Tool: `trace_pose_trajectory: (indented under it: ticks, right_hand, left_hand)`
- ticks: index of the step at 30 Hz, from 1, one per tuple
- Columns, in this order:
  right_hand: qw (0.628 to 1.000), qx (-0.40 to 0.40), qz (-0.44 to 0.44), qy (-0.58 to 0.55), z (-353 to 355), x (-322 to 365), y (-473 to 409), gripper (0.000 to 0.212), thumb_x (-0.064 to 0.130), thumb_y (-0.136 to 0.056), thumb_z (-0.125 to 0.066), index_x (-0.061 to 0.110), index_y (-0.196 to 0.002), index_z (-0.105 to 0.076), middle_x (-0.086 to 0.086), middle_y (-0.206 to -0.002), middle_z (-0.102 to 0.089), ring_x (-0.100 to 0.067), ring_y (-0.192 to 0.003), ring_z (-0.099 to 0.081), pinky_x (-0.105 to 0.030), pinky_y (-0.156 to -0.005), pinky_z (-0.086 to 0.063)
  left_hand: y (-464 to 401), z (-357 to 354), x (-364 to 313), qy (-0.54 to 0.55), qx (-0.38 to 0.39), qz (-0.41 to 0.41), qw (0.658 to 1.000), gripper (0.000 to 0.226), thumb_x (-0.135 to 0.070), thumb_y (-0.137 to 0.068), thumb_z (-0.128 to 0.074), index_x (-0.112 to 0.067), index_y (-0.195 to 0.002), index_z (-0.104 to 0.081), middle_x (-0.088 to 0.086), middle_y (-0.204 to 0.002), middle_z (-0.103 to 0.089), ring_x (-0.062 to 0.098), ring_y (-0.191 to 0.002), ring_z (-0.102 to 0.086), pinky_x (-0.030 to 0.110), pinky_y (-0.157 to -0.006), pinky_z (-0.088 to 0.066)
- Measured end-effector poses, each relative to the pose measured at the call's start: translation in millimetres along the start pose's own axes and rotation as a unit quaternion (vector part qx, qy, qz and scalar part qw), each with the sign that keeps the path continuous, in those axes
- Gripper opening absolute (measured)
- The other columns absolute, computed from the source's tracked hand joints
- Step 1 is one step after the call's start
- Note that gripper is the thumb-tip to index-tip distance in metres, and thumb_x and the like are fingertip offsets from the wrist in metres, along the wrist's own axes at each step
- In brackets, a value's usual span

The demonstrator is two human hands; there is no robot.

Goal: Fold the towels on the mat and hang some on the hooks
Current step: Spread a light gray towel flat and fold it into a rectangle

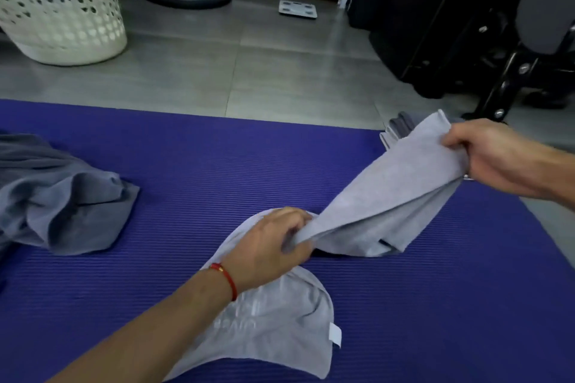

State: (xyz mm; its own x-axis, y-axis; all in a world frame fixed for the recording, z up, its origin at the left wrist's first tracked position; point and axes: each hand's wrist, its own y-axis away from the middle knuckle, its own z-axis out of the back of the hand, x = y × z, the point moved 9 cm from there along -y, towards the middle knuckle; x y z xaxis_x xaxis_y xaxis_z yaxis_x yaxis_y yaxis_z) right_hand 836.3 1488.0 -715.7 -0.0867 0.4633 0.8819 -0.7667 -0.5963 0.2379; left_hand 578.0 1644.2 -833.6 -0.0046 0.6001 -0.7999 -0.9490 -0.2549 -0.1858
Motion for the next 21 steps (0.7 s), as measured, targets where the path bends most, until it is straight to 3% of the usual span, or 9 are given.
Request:
trace_pose_trajectory:
  ticks: [2, 3, 5, 8, 11, 14, 16, 18, 21]
  right_hand:
    - [1.000, -0.028, -0.002, -0.001, 15, -13, 8, 0.025, 0.006, -0.100, -0.051, -0.009, -0.115, -0.065, -0.015, -0.106, -0.073, -0.025, -0.100, -0.065, -0.039, -0.090, -0.046]
    - [1.000, -0.027, 0.001, 0.000, 17, -21, 11, 0.024, 0.008, -0.103, -0.049, -0.003, -0.115, -0.066, -0.011, -0.106, -0.075, -0.020, -0.098, -0.068, -0.036, -0.091, -0.049]
    - [1.000, -0.023, 0.000, 0.001, 15, -39, 13, 0.026, 0.012, -0.107, -0.045, 0.006, -0.118, -0.067, -0.006, -0.108, -0.075, -0.012, -0.094, -0.070, -0.031, -0.086, -0.052]
    - [1.000, -0.017, -0.020, 0.008, 12, -74, 8, 0.032, 0.017, -0.110, -0.039, 0.014, -0.131, -0.064, -0.004, -0.123, -0.071, -0.013, -0.107, -0.068, -0.033, -0.085, -0.054]
    - [0.998, 0.017, -0.030, 0.050, 2, -101, 3, 0.036, 0.019, -0.111, -0.037, 0.022, -0.139, -0.060, -0.001, -0.129, -0.068, -0.015, -0.118, -0.063, -0.040, -0.095, -0.055]
    - [0.997, -0.018, -0.005, 0.078, 15, -115, -6, 0.028, 0.026, -0.111, -0.039, 0.026, -0.125, -0.063, -0.006, -0.120, -0.069, -0.025, -0.114, -0.064, -0.052, -0.097, -0.054]
    - [0.991, -0.069, -0.002, 0.114, 32, -125, -13, 0.018, 0.039, -0.107, -0.041, 0.035, -0.107, -0.059, -0.005, -0.107, -0.068, -0.032, -0.106, -0.065, -0.058, -0.091, -0.056]
    - [0.982, -0.109, -0.011, 0.152, 47, -139, -16, 0.022, 0.052, -0.101, -0.041, 0.034, -0.100, -0.054, -0.006, -0.100, -0.067, -0.031, -0.096, -0.066, -0.060, -0.086, -0.057]
    - [0.977, -0.127, 0.004, 0.173, 56, -149, -17, 0.027, 0.054, -0.098, -0.042, 0.031, -0.102, -0.056, -0.007, -0.099, -0.068, -0.030, -0.091, -0.066, -0.059, -0.083, -0.057]
  left_hand:
    - [4, -20, -26, -0.012, 0.059, -0.057, 0.997, 0.017, -0.025, -0.087, -0.073, -0.024, -0.098, -0.061, -0.011, -0.124, -0.061, 0.002, -0.118, -0.053, 0.014, -0.099, -0.038]
    - [6, -33, -24, -0.012, 0.085, -0.049, 0.995, 0.025, -0.025, -0.087, -0.074, -0.024, -0.108, -0.061, -0.011, -0.124, -0.061, 0.001, -0.117, -0.053, 0.013, -0.099, -0.038]
    - [12, -64, 13, 0.009, 0.156, 0.063, 0.986, 0.049, -0.027, -0.087, -0.070, -0.034, -0.129, -0.046, -0.012, -0.126, -0.058, 0.006, -0.118, -0.053, 0.019, -0.099, -0.044]
    - [31, -108, 74, -0.148, 0.262, 0.149, 0.942, 0.076, -0.045, -0.090, -0.061, -0.039, -0.152, -0.017, 0.000, -0.146, -0.049, 0.022, -0.134, -0.042, 0.040, -0.110, -0.038]
    - [35, -127, 80, -0.221, 0.193, 0.113, 0.949, 0.082, -0.067, -0.083, -0.048, -0.030, -0.154, -0.032, -0.006, -0.148, -0.045, 0.019, -0.136, -0.038, 0.043, -0.111, -0.035]
    - [38, -133, 51, -0.191, 0.050, 0.021, 0.980, 0.061, -0.062, -0.079, -0.058, -0.028, -0.129, -0.057, -0.010, -0.120, -0.056, 0.014, -0.108, -0.053, 0.039, -0.090, -0.050]
    - [44, -148, 37, -0.191, 0.047, -0.019, 0.980, 0.065, -0.066, -0.078, -0.061, -0.028, -0.130, -0.053, -0.011, -0.121, -0.055, 0.010, -0.106, -0.054, 0.031, -0.090, -0.049]
    - [46, -159, 33, -0.205, 0.063, -0.045, 0.976, 0.073, -0.073, -0.075, -0.059, -0.029, -0.133, -0.051, -0.011, -0.127, -0.057, 0.008, -0.111, -0.055, 0.027, -0.092, -0.048]
    - [43, -166, 31, -0.236, 0.075, -0.096, 0.964, 0.048, -0.049, -0.082, -0.056, -0.025, -0.124, -0.059, -0.009, -0.124, -0.061, 0.009, -0.106, -0.059, 0.025, -0.088, -0.051]
